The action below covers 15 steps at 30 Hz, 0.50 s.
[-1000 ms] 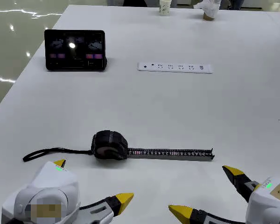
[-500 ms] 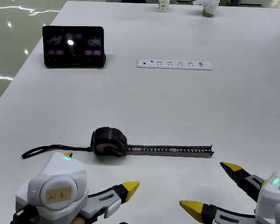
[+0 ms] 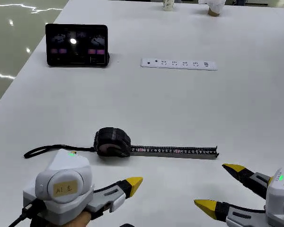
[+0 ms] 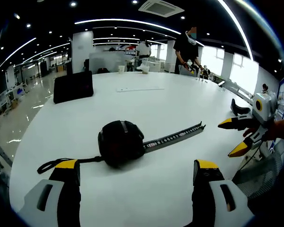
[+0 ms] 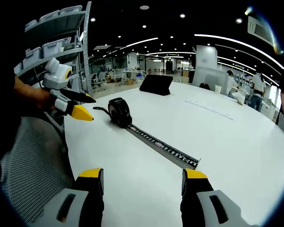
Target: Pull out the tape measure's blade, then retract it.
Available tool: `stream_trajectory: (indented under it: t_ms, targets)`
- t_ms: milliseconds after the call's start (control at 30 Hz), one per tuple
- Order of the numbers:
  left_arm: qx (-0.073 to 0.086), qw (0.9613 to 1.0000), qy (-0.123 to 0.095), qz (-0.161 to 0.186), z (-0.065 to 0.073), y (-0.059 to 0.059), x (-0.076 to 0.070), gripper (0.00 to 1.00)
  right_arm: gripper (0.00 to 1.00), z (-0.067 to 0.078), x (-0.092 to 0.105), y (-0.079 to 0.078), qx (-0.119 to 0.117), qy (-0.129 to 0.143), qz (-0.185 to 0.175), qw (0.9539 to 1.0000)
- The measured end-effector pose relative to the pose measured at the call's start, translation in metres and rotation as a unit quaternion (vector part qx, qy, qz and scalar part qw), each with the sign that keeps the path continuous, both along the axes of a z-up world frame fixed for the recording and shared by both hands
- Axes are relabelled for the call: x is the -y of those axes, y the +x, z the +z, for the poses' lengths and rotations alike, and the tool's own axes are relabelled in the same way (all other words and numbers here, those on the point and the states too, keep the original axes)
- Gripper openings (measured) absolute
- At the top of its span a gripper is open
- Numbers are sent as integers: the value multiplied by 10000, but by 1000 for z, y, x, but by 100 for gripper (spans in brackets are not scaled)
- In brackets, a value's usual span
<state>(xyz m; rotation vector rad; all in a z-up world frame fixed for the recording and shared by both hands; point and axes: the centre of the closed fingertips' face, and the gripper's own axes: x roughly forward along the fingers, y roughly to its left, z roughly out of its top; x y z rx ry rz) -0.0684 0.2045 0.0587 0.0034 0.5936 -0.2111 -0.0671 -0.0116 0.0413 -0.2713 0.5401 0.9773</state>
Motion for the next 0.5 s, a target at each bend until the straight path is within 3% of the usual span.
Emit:
stream_trajectory:
  t_ms: [500]
  targets:
    - [-56,9999,-4,107,-7,8,-5,96,58,-10,10,17,86,-335,275,9990]
